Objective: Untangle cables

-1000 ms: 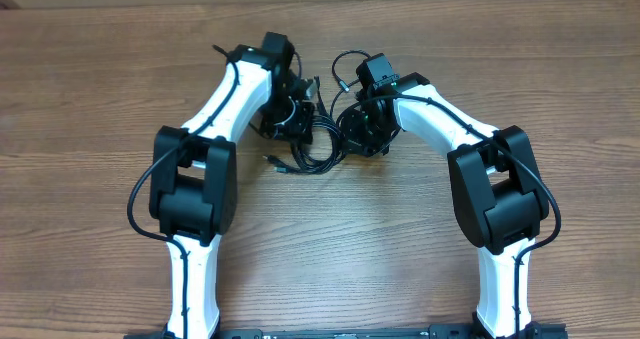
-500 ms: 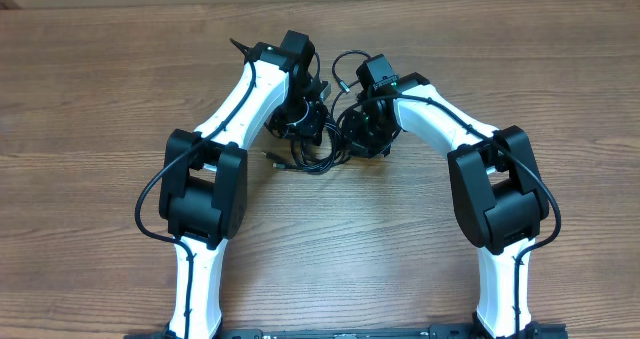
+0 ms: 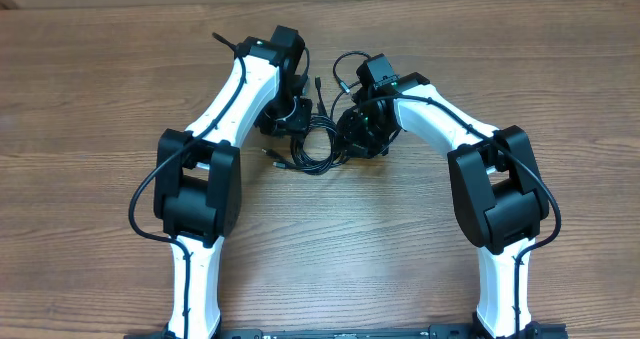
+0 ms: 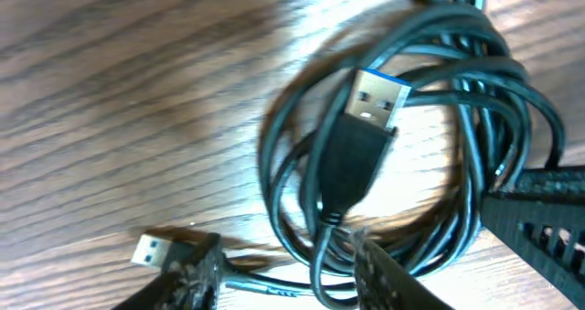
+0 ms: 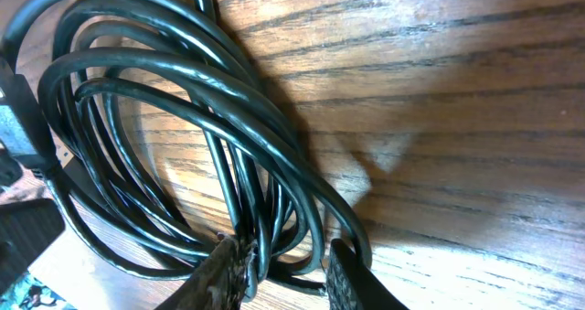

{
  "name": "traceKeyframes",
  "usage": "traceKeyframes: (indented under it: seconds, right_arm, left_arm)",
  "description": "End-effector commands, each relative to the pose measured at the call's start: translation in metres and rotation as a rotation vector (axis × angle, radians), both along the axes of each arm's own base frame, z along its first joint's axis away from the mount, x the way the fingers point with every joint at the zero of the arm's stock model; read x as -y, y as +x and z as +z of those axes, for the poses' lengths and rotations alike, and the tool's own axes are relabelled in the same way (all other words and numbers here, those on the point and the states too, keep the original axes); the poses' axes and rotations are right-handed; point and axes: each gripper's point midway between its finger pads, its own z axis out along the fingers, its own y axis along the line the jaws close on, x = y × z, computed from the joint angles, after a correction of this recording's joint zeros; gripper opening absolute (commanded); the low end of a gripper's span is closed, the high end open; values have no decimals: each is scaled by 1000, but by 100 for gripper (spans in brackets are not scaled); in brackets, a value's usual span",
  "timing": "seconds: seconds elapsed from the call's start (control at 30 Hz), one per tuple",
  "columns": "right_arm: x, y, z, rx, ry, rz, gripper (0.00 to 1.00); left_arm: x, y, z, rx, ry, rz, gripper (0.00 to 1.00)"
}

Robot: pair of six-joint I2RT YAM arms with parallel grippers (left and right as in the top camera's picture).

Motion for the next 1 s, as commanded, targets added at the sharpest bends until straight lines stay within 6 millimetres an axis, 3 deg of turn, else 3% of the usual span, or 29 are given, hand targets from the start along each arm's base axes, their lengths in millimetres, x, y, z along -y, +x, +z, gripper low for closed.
traceKeyframes:
  seconds: [0.0, 0.1, 0.23, 0.33, 0.53, 0.63, 0.73, 0.83, 0.97]
  right_arm:
    - [-3, 10, 18, 63, 5, 10, 30]
    - [-1, 9, 17, 61, -7, 8, 30]
    - [11, 7, 11, 53, -76, -1, 31]
    - [19, 3, 8, 42, -124, -5, 33]
    - [22, 2, 7, 50, -141, 20, 35]
    - [22, 3, 7, 53, -139, 19, 35]
    - [19, 5, 7, 64, -129, 22, 40]
    - [12, 8, 14, 106, -75, 100, 35]
    - [8, 18, 35, 131, 8, 114, 36]
  left_arm:
    - [-3, 4, -1, 4, 18, 51, 52]
    - [-5, -2, -7, -18, 26, 72, 37]
    - [-9, -16, -19, -71, 47, 108, 32]
    - [-13, -28, -25, -112, 64, 116, 10]
    - [-24, -43, -23, -184, 105, 187, 19]
    - [-28, -47, -22, -206, 124, 240, 17]
    - [-13, -45, -19, -219, 45, 245, 15]
    - [-1, -39, -13, -212, -30, 237, 18]
    - [4, -23, -5, -159, -67, 235, 27]
